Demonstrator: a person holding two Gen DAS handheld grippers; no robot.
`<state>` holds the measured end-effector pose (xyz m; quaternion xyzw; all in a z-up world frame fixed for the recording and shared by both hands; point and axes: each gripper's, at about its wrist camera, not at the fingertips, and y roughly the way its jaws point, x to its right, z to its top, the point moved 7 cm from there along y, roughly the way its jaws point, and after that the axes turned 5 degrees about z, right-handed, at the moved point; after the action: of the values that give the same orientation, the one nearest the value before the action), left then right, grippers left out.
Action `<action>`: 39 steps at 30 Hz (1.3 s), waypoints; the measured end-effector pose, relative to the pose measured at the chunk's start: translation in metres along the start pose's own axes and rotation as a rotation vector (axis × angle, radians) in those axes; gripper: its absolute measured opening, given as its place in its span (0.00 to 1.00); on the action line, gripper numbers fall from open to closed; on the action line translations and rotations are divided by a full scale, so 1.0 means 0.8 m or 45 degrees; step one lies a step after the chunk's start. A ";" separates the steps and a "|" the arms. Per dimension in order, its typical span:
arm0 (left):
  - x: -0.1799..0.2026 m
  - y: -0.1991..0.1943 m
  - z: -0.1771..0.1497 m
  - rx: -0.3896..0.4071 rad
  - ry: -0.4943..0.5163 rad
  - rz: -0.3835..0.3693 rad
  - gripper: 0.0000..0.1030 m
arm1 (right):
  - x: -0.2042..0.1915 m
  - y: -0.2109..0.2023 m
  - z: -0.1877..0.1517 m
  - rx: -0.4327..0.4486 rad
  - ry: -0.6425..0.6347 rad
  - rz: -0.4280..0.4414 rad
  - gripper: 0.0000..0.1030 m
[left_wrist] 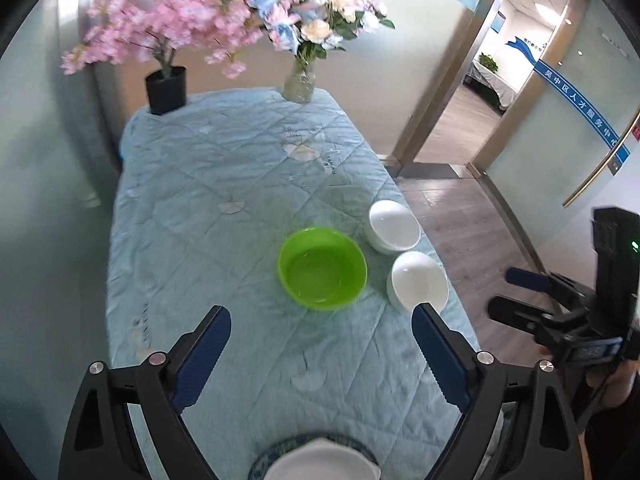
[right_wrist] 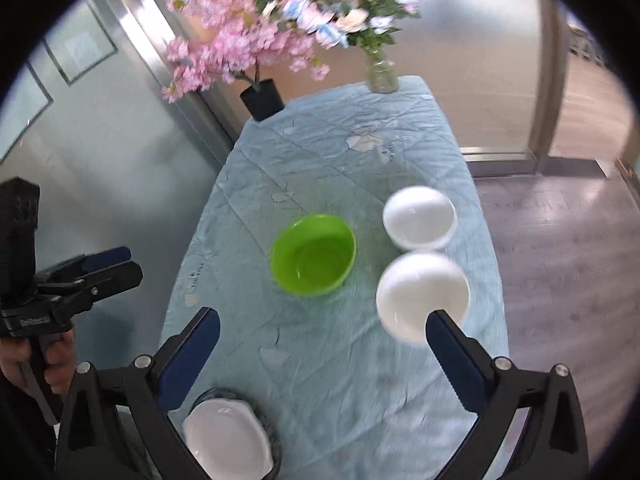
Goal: Organize plates and bowls
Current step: 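Raise the left tool and move it to the green bowl, then close the left tool on the green bowl rim and lift it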
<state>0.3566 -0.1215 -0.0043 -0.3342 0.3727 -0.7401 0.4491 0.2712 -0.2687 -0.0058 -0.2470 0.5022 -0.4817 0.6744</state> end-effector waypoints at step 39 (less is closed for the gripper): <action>-0.054 0.309 0.004 -0.437 0.004 -0.064 0.05 | 0.077 0.264 0.018 -0.465 0.226 -0.172 0.06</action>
<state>0.4776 -0.1617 -0.2199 -0.4141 0.4858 -0.6770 0.3664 0.3711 -0.2387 -0.1998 -0.3549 0.6207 -0.4468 0.5377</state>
